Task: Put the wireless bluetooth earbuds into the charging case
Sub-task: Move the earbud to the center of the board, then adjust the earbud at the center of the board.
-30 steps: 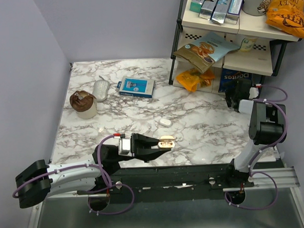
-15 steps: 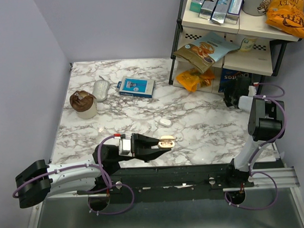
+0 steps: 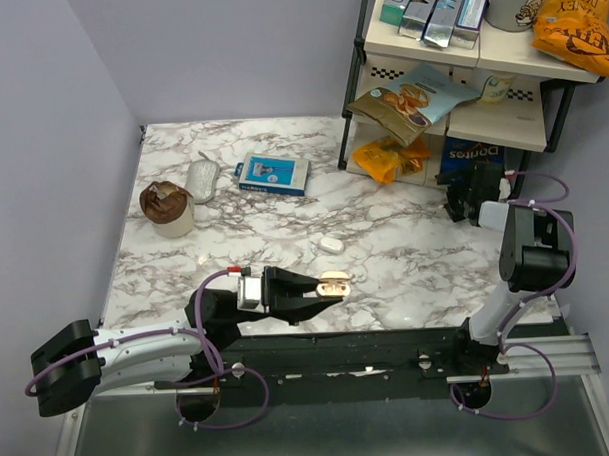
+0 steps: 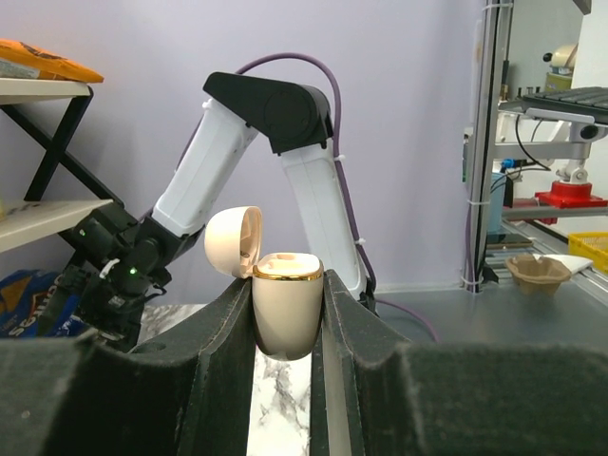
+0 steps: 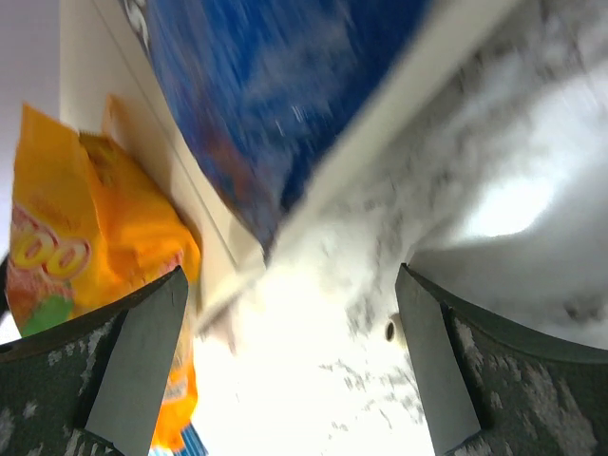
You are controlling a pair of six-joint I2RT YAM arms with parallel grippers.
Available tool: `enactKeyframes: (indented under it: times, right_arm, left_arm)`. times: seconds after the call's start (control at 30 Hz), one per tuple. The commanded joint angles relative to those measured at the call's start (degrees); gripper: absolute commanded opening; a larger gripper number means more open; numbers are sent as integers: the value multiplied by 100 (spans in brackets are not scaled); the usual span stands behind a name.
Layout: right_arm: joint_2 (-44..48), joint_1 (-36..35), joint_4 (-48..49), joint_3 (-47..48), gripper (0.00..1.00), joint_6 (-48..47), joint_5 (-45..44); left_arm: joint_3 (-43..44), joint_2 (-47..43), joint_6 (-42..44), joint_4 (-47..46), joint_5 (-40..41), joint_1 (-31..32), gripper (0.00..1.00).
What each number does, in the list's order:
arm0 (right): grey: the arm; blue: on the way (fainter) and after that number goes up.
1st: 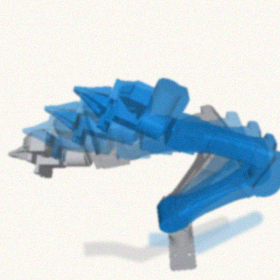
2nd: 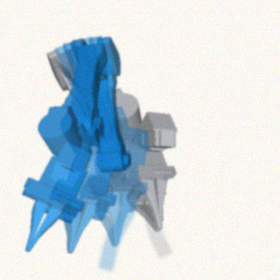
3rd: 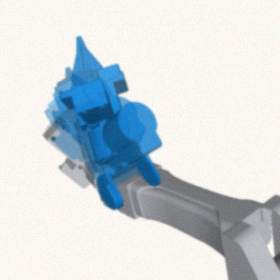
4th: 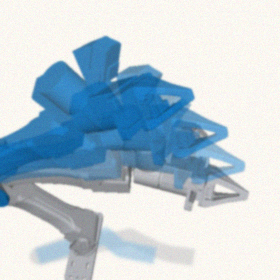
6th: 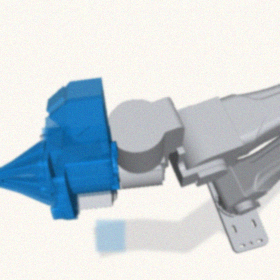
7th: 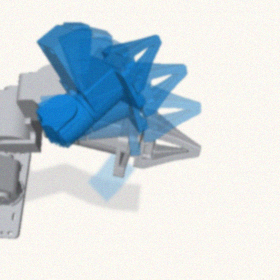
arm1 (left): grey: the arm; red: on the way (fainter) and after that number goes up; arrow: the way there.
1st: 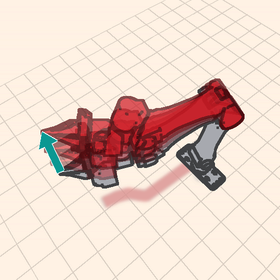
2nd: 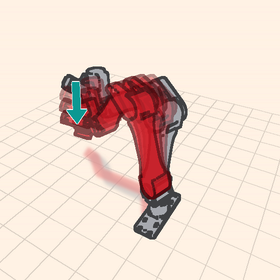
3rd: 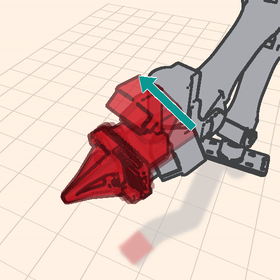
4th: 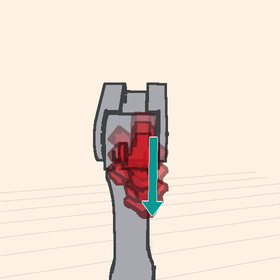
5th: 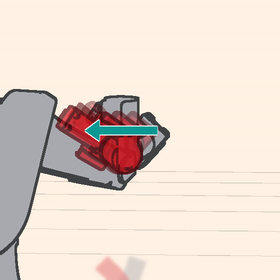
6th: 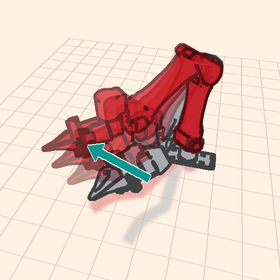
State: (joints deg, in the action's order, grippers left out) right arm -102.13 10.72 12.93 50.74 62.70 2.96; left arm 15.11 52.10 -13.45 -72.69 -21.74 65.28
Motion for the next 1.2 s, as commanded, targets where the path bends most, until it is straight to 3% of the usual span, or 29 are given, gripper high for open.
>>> enactKeyframes:
  times: [0.0, 0.3, 0.47, 0.57, 0.8, 1.0, 1.07, 1.17]
  right_arm:
    - [315, -17, -458, -556, 100, -354, 196]
    - [607, -26, -1115, -549, 100, -1505, 503]
    - [501, -53, -1467, -293, 100, -1638, 565]
    - [404, -53, -1854, 171, 100, -2005, 329]
    - [167, -53, -3865, 1701, 100, -3561, 29]
    - [947, -61, -3500, 1115, 100, -3782, -112]
    - [1098, -61, -3324, 973, 100, -4122, 238]
    - [844, -53, -3911, 1201, 100, -3741, 135]
  left_arm:
    - [71, -86, -78, -202, -217, 29, 0]
    - [88, -86, -184, -220, -278, 125, 0]
    - [123, -121, -114, -97, -235, 275, 0]
    - [167, -191, -9, 96, -164, 363, 0]
    - [97, -323, 141, 237, -68, 460, 0]
    - [132, -288, 150, 272, -94, 503, 0]
    - [132, -270, 150, 273, -85, 521, 0]
    - [150, -218, 168, 246, -94, 565, 0]
